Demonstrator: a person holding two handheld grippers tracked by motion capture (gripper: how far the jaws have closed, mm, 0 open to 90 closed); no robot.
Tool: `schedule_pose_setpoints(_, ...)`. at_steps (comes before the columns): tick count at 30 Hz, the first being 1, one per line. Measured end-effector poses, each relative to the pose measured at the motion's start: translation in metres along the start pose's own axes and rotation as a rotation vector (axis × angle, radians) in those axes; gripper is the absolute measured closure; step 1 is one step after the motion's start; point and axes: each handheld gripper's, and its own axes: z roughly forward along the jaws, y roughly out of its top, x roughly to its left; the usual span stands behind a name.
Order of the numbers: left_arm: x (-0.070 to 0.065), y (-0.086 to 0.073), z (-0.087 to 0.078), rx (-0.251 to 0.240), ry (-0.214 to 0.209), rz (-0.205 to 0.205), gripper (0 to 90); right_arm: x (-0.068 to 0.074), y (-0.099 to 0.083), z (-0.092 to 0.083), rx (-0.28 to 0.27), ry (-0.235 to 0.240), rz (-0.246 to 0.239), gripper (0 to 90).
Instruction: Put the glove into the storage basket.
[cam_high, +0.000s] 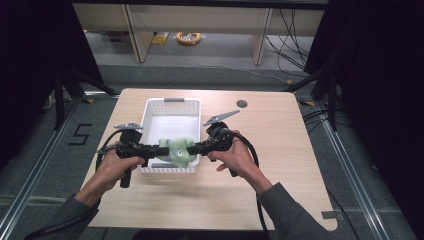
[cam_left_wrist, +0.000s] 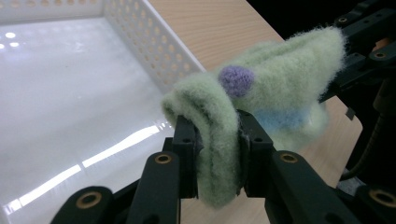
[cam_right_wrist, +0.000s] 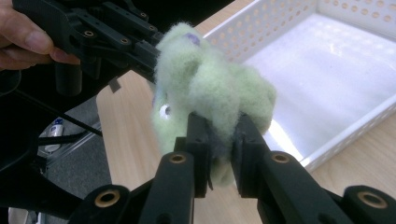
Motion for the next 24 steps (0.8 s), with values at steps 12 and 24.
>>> schedule_pose_setpoints(12, 0.026, 0.012, 0.005, 0.019, 0.040, -0.038, 72.4, -0.021, 0.022, 0.023, 0.040, -0.002, 0.017, 79.6)
schedule_pose_setpoints(24, 0.051, 0.010, 0.019, 0.067, 0.087, -0.085, 72.4, -0.041, 0.031, 0.056, 0.102, -0.055, 0.026, 79.6)
